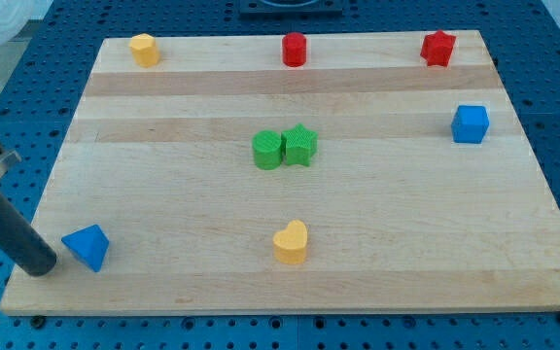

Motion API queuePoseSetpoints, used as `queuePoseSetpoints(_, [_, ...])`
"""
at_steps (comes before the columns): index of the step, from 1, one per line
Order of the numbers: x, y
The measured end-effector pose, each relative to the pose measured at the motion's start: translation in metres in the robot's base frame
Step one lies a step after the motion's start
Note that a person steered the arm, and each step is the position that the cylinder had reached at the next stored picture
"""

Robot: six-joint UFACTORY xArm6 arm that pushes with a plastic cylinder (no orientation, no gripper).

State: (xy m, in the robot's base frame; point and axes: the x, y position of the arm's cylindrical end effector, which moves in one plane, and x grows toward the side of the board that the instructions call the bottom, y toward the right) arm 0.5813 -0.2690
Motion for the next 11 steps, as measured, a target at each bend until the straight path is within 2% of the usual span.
queuePoseSetpoints(2, [-0.009,0.019])
queuePoseSetpoints(5, [-0.015,0.096])
queuePoseSetpoints(7, [-0.050,0.095])
queuePoseSetpoints(11, [-0.086,0.109])
